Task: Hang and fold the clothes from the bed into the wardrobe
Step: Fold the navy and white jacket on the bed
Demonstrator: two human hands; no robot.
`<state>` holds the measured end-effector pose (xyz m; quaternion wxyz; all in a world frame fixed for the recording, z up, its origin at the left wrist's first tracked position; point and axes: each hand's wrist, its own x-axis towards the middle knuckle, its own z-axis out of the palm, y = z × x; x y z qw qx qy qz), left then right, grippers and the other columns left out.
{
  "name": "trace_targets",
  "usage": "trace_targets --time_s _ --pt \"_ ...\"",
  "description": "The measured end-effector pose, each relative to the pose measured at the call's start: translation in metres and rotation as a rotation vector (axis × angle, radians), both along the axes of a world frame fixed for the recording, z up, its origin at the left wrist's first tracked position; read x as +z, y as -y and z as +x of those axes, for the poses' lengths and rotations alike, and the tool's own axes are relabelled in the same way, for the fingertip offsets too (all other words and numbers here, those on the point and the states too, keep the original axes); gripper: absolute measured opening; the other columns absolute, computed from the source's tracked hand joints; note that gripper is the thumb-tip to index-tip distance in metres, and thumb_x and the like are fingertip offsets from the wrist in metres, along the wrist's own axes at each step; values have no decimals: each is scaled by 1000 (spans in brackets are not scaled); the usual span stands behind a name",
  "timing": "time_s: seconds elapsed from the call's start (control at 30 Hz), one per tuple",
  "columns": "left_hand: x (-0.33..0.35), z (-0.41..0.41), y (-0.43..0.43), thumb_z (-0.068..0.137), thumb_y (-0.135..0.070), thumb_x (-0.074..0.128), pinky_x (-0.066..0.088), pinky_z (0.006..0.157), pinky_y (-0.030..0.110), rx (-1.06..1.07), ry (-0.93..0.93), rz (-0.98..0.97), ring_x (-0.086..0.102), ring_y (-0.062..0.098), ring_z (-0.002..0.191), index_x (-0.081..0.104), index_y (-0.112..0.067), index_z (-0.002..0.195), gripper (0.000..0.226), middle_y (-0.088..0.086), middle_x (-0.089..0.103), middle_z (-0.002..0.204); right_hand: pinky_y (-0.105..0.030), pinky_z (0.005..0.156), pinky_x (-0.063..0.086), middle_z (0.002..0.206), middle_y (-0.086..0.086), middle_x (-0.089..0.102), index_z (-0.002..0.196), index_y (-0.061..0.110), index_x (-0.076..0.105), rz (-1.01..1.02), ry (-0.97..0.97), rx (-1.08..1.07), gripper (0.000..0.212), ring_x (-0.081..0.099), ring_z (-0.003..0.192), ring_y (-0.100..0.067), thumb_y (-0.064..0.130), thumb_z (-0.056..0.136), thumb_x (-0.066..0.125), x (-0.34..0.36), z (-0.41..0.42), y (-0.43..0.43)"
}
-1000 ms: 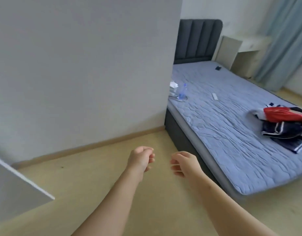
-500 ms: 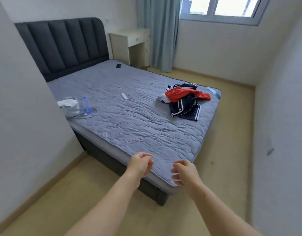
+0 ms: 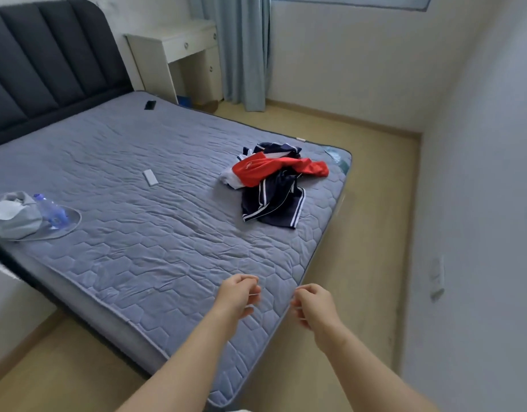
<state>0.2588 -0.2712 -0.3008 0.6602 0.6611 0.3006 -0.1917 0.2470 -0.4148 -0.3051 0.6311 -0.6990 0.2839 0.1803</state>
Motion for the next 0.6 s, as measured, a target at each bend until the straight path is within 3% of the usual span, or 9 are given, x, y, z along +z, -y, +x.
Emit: trace_targets --time_s 0.6 --pt "-31 365 73 92 -14 46 36 54 23 110 -79 35 53 11 60 55 -19 79 17 -1 57 74 -21 44 32 72 -6 52 77 10 51 -55 -86 136 16 44 53 -17 5 90 43 -23 366 89"
